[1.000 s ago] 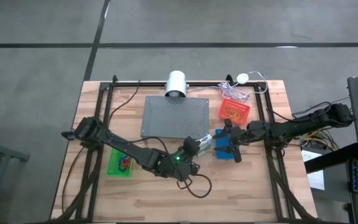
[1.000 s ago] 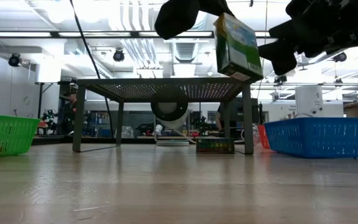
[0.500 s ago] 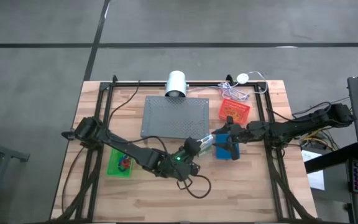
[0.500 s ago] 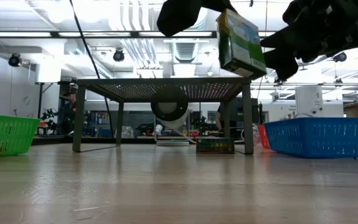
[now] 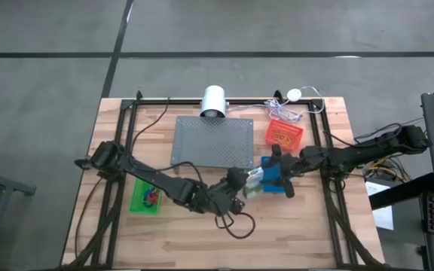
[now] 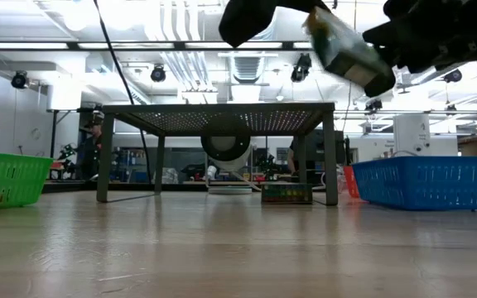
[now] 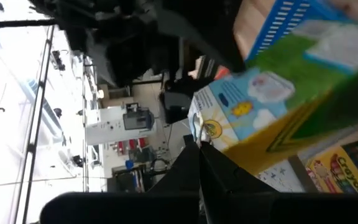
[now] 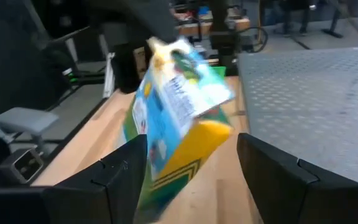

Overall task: Pick & Place Office Desk Supplies
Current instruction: Put the bottom pack of yellow crayons into the blue bin

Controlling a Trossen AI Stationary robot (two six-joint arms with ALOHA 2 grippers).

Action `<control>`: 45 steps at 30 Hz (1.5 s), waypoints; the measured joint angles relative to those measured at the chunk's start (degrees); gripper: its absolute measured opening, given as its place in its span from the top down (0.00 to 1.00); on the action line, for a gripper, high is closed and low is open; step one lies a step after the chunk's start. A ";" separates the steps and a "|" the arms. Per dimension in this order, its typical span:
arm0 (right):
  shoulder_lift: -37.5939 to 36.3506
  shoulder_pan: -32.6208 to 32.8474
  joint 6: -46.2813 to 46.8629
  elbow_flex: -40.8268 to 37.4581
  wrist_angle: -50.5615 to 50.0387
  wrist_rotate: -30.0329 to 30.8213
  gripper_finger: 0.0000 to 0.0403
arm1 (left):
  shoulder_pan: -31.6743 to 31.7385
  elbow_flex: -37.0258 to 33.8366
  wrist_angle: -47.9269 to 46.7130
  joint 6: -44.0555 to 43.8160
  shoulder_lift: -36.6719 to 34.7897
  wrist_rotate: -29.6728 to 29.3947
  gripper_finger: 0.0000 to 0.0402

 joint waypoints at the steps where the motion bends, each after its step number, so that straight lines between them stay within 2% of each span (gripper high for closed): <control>1: 0.05 0.00 0.05 0.00 -0.01 -0.17 0.40 | 0.13 0.00 0.68 0.00 0.00 0.02 1.00; 11: 0.09 -0.01 0.32 0.00 0.64 -0.03 0.41 | 1.28 0.00 3.66 1.49 0.00 2.81 1.00; 16: 0.12 -0.02 0.10 0.00 0.66 0.05 0.46 | 1.80 0.00 3.59 1.49 0.00 2.95 1.00; 39: 0.12 -0.02 -1.16 0.00 0.57 0.07 0.82 | 2.07 -0.02 3.55 1.29 0.00 2.91 1.00; 42: 0.12 -0.02 -1.15 0.00 0.57 0.21 0.83 | 2.18 -0.02 3.55 1.25 0.00 2.87 0.98; 45: 0.12 -0.02 -1.13 0.00 0.59 0.20 0.79 | 2.23 -0.02 3.49 1.22 0.00 2.75 0.97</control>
